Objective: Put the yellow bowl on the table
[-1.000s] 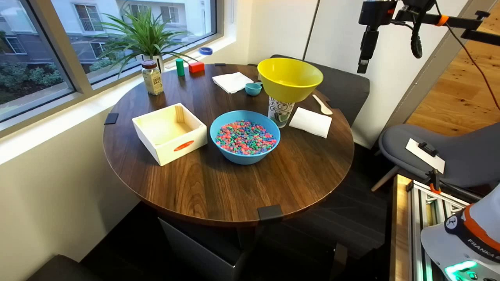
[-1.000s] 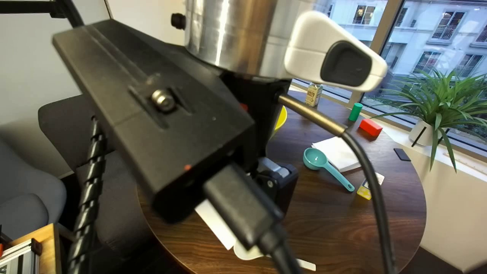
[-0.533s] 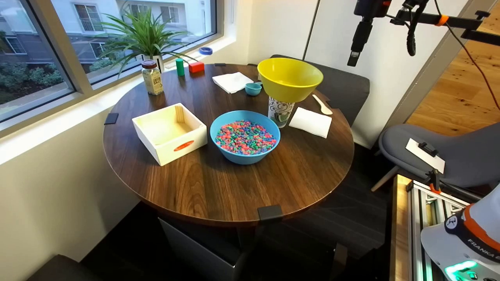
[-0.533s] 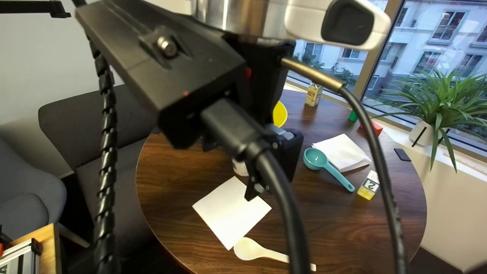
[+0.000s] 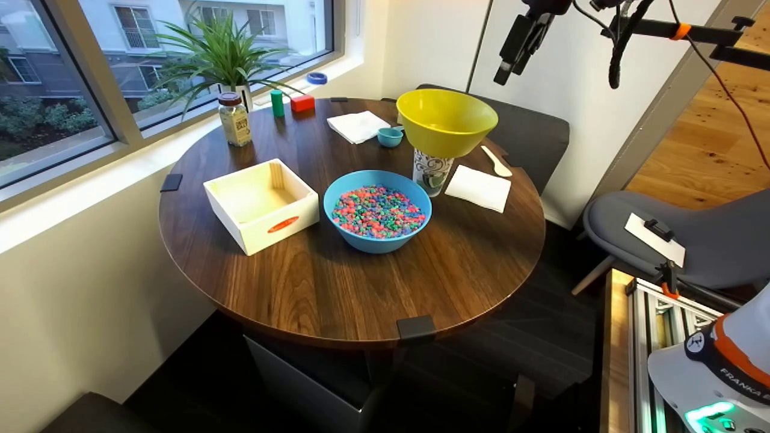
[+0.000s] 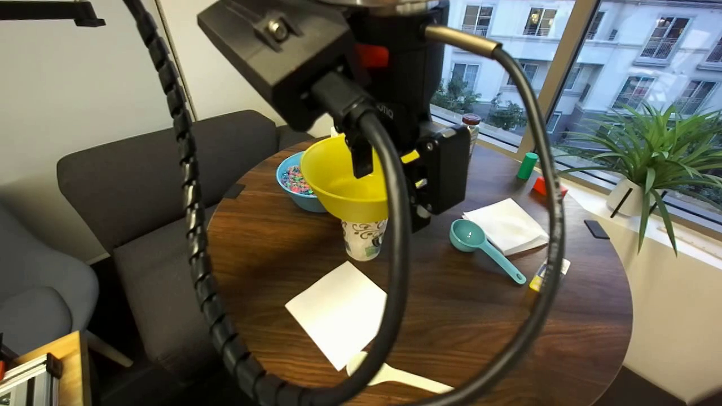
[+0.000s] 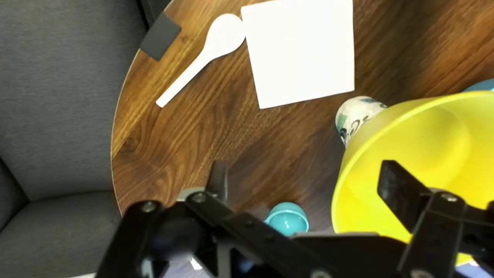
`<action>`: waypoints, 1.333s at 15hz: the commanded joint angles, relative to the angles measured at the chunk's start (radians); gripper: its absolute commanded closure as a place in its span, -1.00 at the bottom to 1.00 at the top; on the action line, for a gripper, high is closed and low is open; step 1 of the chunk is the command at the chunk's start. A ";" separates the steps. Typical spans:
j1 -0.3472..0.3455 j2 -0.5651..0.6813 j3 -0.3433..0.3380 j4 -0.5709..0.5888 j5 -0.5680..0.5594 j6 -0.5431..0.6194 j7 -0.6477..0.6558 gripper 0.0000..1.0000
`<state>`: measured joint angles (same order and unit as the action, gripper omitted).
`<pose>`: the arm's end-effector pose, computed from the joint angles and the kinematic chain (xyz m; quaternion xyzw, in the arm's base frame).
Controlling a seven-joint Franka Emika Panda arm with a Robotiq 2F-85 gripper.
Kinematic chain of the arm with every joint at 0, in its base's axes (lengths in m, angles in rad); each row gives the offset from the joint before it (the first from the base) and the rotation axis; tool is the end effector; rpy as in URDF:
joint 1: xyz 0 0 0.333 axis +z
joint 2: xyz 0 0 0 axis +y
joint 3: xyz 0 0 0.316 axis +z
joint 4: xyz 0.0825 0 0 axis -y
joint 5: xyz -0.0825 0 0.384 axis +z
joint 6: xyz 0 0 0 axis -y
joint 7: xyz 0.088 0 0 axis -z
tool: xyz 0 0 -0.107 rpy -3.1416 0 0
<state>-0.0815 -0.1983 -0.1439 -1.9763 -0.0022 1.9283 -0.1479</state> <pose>0.5007 -0.1203 0.5671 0.9964 -0.0380 0.0752 0.0008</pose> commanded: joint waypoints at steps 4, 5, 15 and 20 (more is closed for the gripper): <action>0.010 0.029 0.025 -0.037 0.110 0.103 0.071 -1.00; 0.011 0.033 0.027 -0.041 0.128 0.111 0.072 -1.00; 0.006 0.059 0.029 -0.046 0.193 0.114 0.080 -0.70; 0.004 0.066 0.029 -0.047 0.198 0.117 0.085 0.20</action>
<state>-0.0739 -0.1309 -0.1185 -2.0030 0.1736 2.0202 -0.0761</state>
